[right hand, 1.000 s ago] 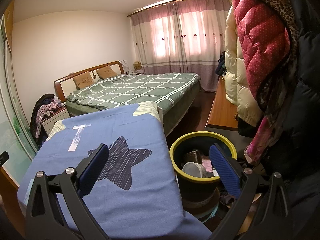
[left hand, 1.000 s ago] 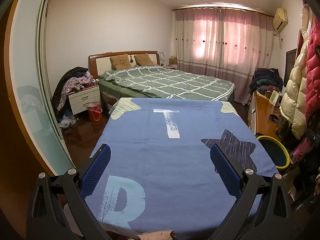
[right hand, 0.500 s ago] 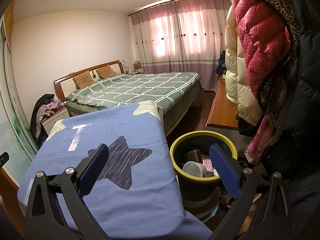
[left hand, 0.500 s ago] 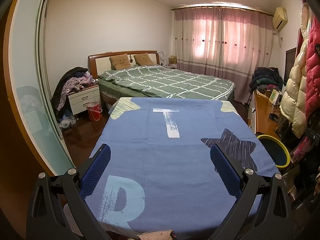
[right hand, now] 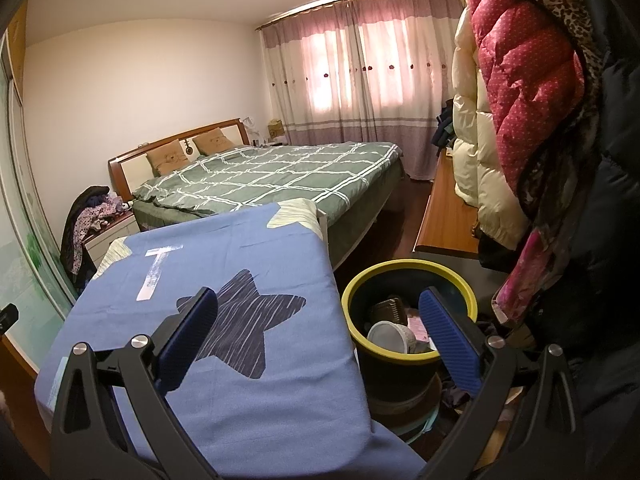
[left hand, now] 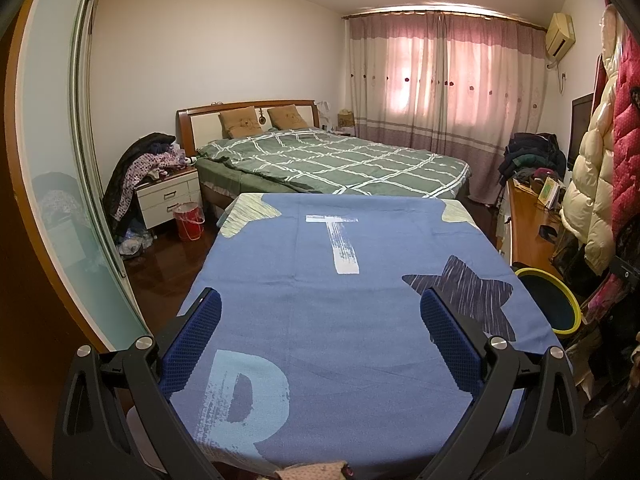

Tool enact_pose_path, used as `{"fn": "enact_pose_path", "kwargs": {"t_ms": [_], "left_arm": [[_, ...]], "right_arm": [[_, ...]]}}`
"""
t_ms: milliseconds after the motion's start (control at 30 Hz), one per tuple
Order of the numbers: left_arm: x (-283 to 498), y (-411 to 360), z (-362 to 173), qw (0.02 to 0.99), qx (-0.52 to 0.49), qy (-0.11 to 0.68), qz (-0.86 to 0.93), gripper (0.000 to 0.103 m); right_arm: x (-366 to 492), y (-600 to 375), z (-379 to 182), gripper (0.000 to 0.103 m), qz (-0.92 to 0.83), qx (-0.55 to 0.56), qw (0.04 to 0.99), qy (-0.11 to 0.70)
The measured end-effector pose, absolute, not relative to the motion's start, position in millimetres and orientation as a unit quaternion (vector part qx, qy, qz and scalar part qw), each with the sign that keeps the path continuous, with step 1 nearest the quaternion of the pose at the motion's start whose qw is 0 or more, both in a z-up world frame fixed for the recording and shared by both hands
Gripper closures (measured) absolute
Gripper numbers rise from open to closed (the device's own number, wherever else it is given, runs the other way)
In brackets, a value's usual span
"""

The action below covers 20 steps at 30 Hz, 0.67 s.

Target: Collect trash

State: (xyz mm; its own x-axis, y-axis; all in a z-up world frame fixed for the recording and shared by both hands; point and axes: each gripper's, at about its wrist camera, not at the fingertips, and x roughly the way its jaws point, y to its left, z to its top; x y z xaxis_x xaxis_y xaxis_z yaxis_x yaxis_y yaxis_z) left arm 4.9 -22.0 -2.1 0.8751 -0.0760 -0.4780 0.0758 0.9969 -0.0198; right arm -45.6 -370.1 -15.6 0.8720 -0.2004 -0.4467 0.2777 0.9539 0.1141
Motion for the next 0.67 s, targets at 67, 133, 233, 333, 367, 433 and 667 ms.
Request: {"fn": "enact_pose_path", "kwargs": {"t_ms": [67,133,233,333,367,433,667], "left_arm": [[5,-22,-3,0.968,0.000,0.247,-0.039,0.005],[5,-22,-4,0.968,0.001,0.248,-0.038,0.005],[8,-21,-7,0.968,0.004,0.249,-0.033,0.005],[14,-21,-10,0.966,0.007,0.255,-0.042,0.005],[19,-20,-11,0.964,0.003,0.260,-0.049,0.005],[31,-19,-16,0.961,0.000,0.270,-0.052,0.005],[136,-11,-58,0.944,0.020,0.330,-0.011,0.005]], "right_arm": [[-45,-369,-16,0.007,-0.123,0.088,0.963,0.221],[-45,-367,-18,0.007,-0.123,0.088,0.963,0.222],[-43,-369,-18,0.007,-0.122,0.089,0.963,0.224],[-39,-368,-20,0.007,-0.121,0.088,0.962,0.227],[-37,-368,-20,0.007,-0.119,0.088,0.962,0.228],[-29,-367,-23,0.007,-0.108,0.091,0.962,0.235],[55,-351,-42,0.007,-0.066,0.068,0.953,0.287]]}}
